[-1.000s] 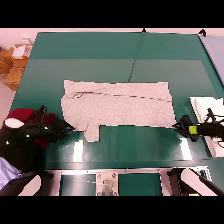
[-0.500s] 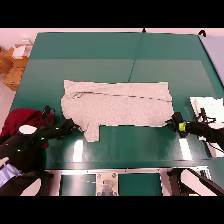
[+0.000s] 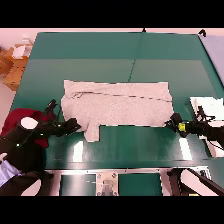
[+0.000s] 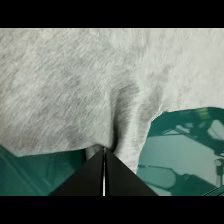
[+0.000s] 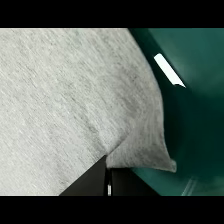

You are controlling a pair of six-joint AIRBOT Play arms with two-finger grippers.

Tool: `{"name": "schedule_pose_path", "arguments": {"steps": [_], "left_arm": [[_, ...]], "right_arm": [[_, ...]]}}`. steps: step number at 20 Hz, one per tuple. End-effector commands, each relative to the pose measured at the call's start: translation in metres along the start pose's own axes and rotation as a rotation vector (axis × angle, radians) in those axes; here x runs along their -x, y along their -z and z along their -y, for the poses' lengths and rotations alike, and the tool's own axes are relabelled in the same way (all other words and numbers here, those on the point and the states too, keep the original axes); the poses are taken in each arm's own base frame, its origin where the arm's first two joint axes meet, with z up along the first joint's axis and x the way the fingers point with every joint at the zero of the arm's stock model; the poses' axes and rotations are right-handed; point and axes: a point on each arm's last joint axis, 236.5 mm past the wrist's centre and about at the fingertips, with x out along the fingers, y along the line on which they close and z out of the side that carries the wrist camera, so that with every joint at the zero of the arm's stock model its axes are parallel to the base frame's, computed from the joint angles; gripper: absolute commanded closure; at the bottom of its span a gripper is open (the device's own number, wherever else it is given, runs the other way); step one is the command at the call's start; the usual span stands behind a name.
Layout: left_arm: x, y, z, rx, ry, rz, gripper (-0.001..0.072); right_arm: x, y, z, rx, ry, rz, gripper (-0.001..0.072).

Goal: Fold the shirts.

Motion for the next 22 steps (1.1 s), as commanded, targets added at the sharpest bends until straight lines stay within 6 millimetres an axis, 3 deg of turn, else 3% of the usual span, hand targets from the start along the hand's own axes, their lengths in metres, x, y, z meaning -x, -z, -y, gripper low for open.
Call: {"name": "schedule_pose_path", "arguments": {"steps": [1, 2, 3, 4, 5, 7, 12, 13, 14, 18, 22], "left_arm": [[0.013, 0.016, -0.046, -0.022, -0.229, -0.096, 0.0504], [0.013, 0.017, -0.05, -0.003, -0.245, -0.099, 0.0166], [0.012, 0.015, -0.05, 0.026, -0.242, -0.081, 0.0108], [0.009, 0.009, -0.046, 0.042, -0.218, -0.052, 0.0197], [0.005, 0.001, -0.042, 0.065, -0.192, -0.008, 0.0232], [-0.003, -0.015, -0.033, 0.11, -0.126, 0.064, 0.0232], [-0.031, -0.012, -0.022, 0.186, -0.021, 0.008, 0.0235], [-0.033, -0.012, -0.018, 0.185, 0.0, 0.003, 0.0417], [-0.032, -0.011, -0.011, 0.155, 0.027, -0.003, 0.0674], [-0.013, 0.008, 0.017, -0.024, 0.062, -0.14, 0.0682], [0.029, 0.0, 0.004, -0.161, -0.13, -0.155, 0.0682]], "right_arm": [[0.001, 0.005, 0.0, 0.019, 0.006, -0.025, 0.0695], [0.001, 0.005, 0.0, 0.019, 0.005, -0.027, 0.0695], [0.001, 0.005, 0.0, 0.019, 0.005, -0.026, 0.0694], [0.001, 0.005, 0.0, 0.019, 0.005, -0.026, 0.0695], [0.001, 0.005, 0.0, 0.019, 0.005, -0.025, 0.0694], [0.001, 0.004, 0.0, 0.019, 0.005, -0.022, 0.0695], [0.001, 0.003, 0.0, 0.03, 0.005, -0.019, 0.0695], [0.001, 0.004, 0.0, 0.033, 0.006, -0.02, 0.0695], [0.001, 0.004, 0.0, 0.037, 0.005, -0.021, 0.0694], [0.01, 0.003, -0.004, 0.133, 0.026, -0.057, 0.0696], [0.039, 0.003, -0.011, 0.204, 0.092, -0.143, 0.0696]]}}
